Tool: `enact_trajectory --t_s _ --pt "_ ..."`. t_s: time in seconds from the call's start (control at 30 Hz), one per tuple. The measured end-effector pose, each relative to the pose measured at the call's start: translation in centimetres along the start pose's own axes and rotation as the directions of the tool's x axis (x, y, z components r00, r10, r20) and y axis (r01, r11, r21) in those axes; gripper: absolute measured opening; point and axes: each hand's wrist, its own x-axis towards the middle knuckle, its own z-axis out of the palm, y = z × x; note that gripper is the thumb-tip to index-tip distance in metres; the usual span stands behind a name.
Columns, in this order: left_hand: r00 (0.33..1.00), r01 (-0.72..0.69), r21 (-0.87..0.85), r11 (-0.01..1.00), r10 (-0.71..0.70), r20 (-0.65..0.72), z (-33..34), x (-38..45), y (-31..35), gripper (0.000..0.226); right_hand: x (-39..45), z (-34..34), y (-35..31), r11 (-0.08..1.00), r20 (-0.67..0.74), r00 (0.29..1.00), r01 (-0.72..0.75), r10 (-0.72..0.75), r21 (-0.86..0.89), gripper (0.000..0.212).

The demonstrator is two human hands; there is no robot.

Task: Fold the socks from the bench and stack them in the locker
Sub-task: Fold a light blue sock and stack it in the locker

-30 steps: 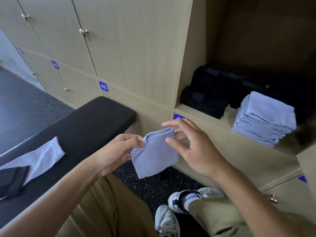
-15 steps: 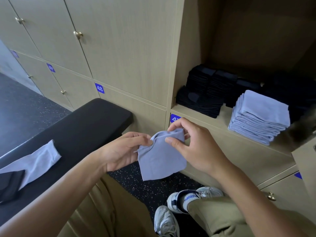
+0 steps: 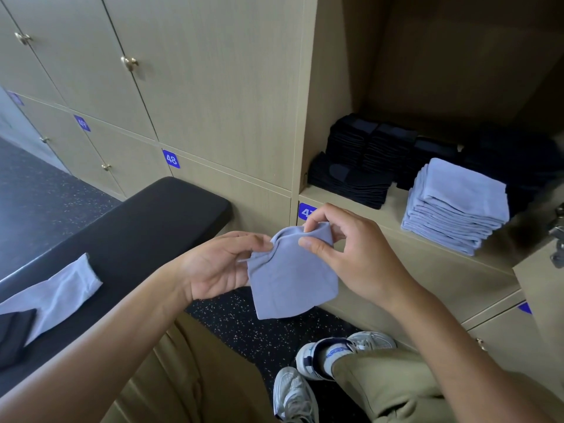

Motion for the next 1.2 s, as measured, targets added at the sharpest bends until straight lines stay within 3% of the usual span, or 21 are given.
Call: enact_trajectory --t_s 0.17,0.37,0.53,0.67,0.8,0.93,1.07,1.2 --pt "0.993 -0.113 0.017 0.993 0.113 -0.037 0.6 0.5 -0.2 0.042 0.1 -0.1 0.2 0.997 -0.062 0.996 -0.069 0.07 0.023 0.014" --pt "0.969 -0.232 0.145 0.962 0.242 -0.058 2.0 1.1 0.1 0.034 0.4 -0.8 0.9 0.97 -0.117 0.974 -0.174 0.195 0.172 0.013" --pt "0.908 -0.315 0.274 0.909 0.373 -0.193 3.7 2.0 1.1 0.018 0.4 -1.6 0.7 0.952 -0.19 0.955 -0.179 0.229 0.247 0.011" --pt "0.866 -0.374 0.277 0.885 0.441 -0.238 5.0 3.6 2.4 0.015 0.4 -2.6 0.5 0.926 -0.285 0.915 -0.188 0.287 0.328 0.036" --pt "0.842 -0.434 0.283 0.856 0.496 -0.211 6.5 5.3 4.0 0.007 0.3 -3.5 1.0 0.922 -0.267 0.924 -0.175 0.275 0.344 0.049" --pt "0.824 -0.452 0.351 0.82 0.534 -0.187 7.8 7.1 5.7 0.014 0.3 -4.6 2.1 0.938 -0.337 0.903 -0.162 0.265 0.306 0.03" --pt "0.825 -0.465 0.408 0.786 0.551 -0.121 9.4 8.7 6.6 0.039 0.3 -6.4 2.9 0.952 -0.464 0.844 -0.158 0.267 0.26 0.024" --pt "0.814 -0.515 0.496 0.7 0.58 0.026 10.6 10.3 7.0 0.045 0.3 -8.4 4.0 0.942 -0.555 0.769 -0.188 0.317 0.277 0.024"
